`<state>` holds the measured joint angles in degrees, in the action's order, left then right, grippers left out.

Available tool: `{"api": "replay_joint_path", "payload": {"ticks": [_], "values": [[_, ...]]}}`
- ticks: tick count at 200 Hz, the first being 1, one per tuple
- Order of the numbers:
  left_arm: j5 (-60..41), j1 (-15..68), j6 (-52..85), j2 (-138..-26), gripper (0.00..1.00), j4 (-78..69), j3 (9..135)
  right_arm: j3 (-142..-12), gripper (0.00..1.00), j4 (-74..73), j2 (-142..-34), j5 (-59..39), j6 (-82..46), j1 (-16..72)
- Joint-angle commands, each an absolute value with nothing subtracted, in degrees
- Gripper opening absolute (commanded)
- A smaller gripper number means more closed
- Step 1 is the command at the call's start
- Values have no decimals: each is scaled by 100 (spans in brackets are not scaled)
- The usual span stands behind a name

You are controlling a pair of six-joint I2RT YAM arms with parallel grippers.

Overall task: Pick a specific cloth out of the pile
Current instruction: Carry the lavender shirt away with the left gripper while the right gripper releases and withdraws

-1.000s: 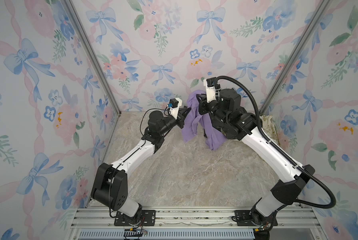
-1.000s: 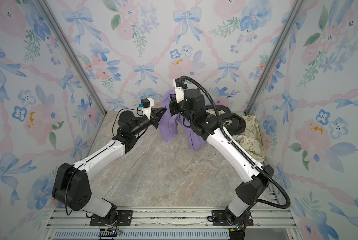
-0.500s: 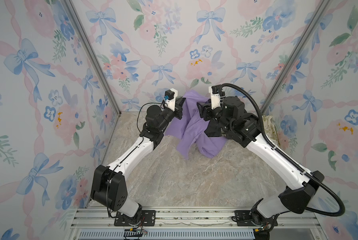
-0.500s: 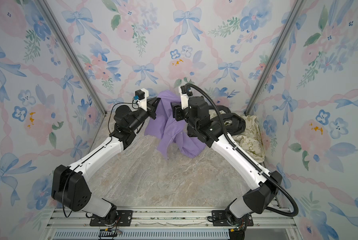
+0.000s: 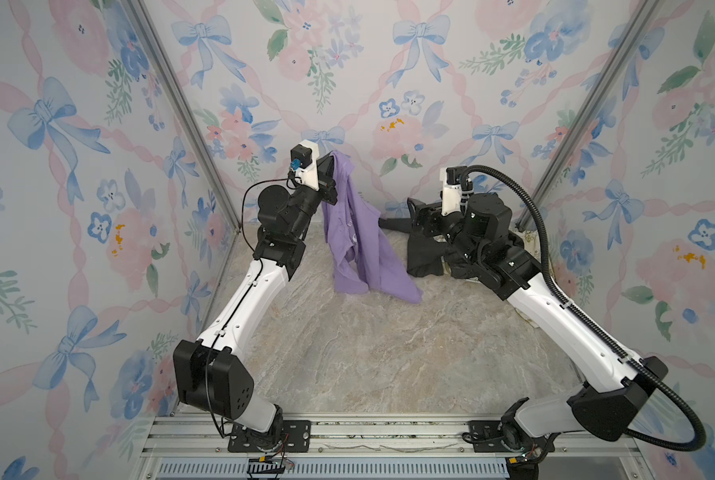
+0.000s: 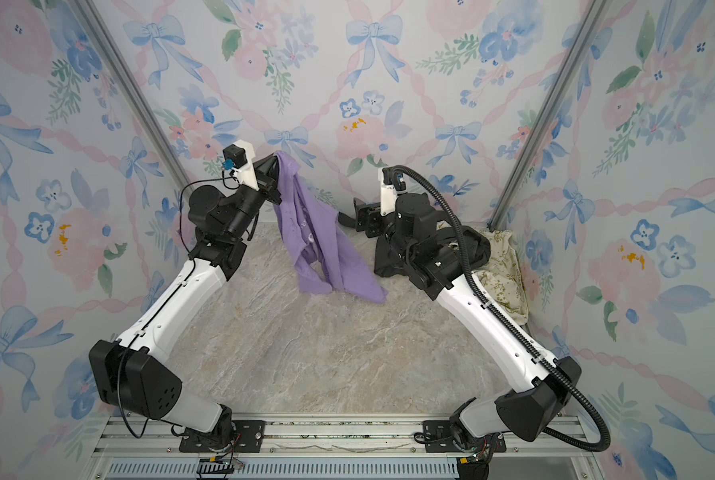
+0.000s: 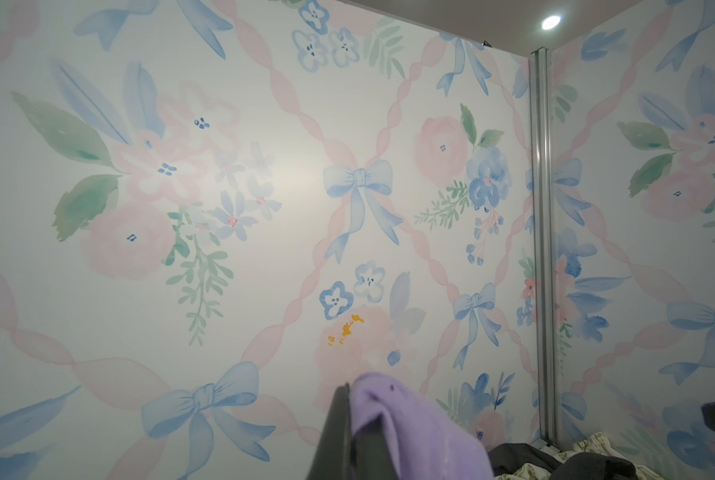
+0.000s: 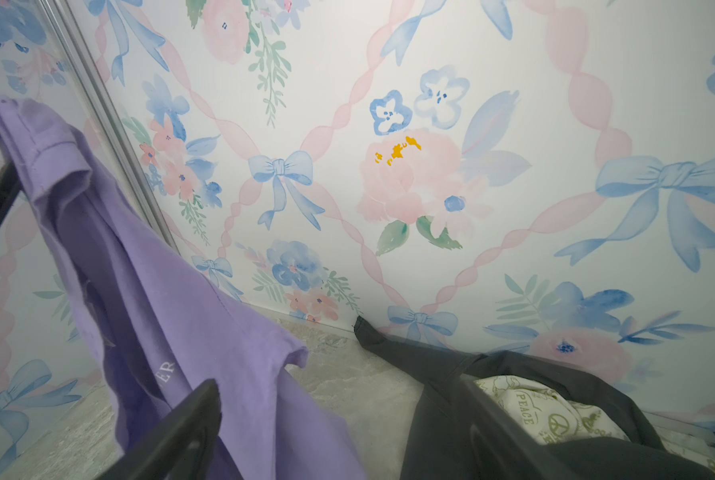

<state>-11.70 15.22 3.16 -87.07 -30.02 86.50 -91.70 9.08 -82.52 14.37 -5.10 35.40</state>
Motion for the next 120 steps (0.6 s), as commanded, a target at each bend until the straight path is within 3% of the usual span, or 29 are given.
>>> {"api": "replay_joint_path", "payload": {"ticks": [1,74,120], "values": [[-1089,1358,282,-8726,0,-3106,9051,-9205,91,700,-8368,1454,-559,3464],[-724,756,497,-9159,0,-2273,10122,-9642,98,707,-8943,1094,-713,3273],[-501,571,640,-10182,0,-1584,11650,-9765,99,787,-9114,915,-727,3087]]}}
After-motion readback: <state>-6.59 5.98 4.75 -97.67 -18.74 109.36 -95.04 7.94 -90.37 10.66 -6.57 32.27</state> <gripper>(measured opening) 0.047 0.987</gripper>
